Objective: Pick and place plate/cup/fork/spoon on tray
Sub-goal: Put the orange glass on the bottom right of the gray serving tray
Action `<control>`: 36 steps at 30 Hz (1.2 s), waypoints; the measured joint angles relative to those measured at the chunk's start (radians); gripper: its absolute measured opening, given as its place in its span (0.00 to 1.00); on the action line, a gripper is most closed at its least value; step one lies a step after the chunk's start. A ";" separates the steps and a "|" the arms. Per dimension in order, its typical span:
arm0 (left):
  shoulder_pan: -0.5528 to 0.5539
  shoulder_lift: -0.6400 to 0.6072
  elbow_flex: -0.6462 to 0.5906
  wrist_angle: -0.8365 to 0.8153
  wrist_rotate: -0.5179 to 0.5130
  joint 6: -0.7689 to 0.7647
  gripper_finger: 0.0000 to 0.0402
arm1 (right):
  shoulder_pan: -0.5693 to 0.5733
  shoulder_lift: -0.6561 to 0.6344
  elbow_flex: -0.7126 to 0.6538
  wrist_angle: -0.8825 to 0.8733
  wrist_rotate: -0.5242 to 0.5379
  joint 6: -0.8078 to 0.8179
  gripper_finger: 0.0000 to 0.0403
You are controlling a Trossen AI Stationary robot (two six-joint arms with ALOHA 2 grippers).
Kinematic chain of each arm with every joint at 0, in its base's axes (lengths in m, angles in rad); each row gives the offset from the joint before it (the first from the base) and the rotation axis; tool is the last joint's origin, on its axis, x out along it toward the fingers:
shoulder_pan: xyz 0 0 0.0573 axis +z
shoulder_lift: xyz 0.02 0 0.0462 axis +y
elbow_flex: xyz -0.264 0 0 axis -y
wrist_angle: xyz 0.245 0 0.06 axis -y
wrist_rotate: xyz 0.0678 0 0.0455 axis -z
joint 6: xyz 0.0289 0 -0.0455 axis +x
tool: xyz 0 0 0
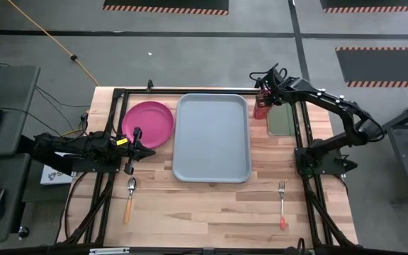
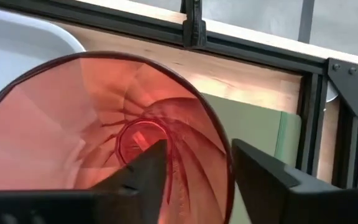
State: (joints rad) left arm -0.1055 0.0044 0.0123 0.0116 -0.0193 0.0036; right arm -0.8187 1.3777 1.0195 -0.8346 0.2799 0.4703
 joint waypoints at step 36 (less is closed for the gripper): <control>0.000 0.000 0.000 0.000 0.000 0.000 0.00 | 0.789 -0.026 0.235 -0.119 -0.293 -0.139 0.00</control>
State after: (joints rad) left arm -0.1053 0.0044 0.0124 0.0116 -0.0193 0.0036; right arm -0.0294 1.3521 1.2544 -0.9539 -0.0128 0.3311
